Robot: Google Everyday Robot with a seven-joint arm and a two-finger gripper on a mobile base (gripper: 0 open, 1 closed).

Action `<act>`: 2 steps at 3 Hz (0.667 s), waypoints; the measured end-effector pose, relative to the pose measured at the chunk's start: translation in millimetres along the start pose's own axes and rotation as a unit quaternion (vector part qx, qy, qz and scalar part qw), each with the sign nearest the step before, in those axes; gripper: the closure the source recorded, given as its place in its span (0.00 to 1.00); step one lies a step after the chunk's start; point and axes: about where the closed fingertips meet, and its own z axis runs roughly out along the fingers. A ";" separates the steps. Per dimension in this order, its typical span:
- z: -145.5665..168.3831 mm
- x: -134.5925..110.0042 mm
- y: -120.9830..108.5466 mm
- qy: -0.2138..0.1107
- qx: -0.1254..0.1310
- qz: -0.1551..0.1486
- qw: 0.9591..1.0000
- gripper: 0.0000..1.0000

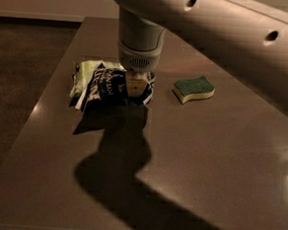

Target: Move blue chip bag near green jalapeno chip bag

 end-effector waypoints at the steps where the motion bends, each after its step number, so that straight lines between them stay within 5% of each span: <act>1: 0.8 -0.6 0.0 0.000 0.000 -0.001 1.000 0.12; 2: 1.4 -1.1 0.1 0.000 0.000 -0.001 1.000 0.00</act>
Offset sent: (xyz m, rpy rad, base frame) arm 0.0002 0.0006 -0.0006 0.0000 -0.0004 0.0012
